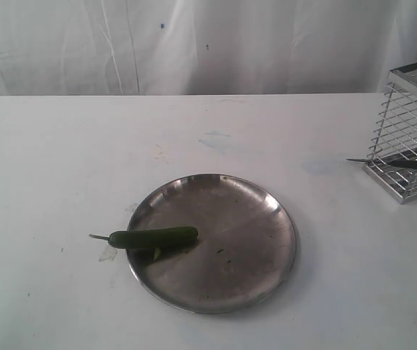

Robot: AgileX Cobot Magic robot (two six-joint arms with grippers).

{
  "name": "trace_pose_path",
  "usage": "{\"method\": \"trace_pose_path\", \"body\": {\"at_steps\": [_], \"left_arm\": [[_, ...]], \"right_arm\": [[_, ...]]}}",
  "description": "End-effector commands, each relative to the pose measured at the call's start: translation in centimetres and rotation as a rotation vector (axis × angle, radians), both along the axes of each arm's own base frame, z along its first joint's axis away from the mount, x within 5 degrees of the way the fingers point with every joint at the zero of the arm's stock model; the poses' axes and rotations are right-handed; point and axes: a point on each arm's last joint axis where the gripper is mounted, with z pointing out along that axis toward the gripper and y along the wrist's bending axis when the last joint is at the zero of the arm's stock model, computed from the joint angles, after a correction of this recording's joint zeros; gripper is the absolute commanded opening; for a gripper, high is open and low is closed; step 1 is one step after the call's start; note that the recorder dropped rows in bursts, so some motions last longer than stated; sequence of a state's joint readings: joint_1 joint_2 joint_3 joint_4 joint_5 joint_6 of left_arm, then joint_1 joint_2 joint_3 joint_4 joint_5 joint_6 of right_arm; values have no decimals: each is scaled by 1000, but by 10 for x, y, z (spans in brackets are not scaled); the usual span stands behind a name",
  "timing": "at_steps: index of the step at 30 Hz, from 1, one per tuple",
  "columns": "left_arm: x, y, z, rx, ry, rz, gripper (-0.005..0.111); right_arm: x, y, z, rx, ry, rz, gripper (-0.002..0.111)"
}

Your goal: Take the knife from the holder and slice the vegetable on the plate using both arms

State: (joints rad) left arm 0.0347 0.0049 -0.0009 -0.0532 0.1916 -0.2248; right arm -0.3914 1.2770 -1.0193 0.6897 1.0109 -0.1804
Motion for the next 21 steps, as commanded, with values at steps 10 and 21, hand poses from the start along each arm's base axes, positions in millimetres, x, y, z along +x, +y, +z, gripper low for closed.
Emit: {"method": "trace_pose_path", "body": {"at_steps": [10,21], "left_arm": [[0,0,0,-6,-9,-5,0],[0,0,0,-4,-9,-6,0]], "right_arm": [[26,-26,-58,233,38,87,21],[34,-42,-93,185,196,-26,48]]}}
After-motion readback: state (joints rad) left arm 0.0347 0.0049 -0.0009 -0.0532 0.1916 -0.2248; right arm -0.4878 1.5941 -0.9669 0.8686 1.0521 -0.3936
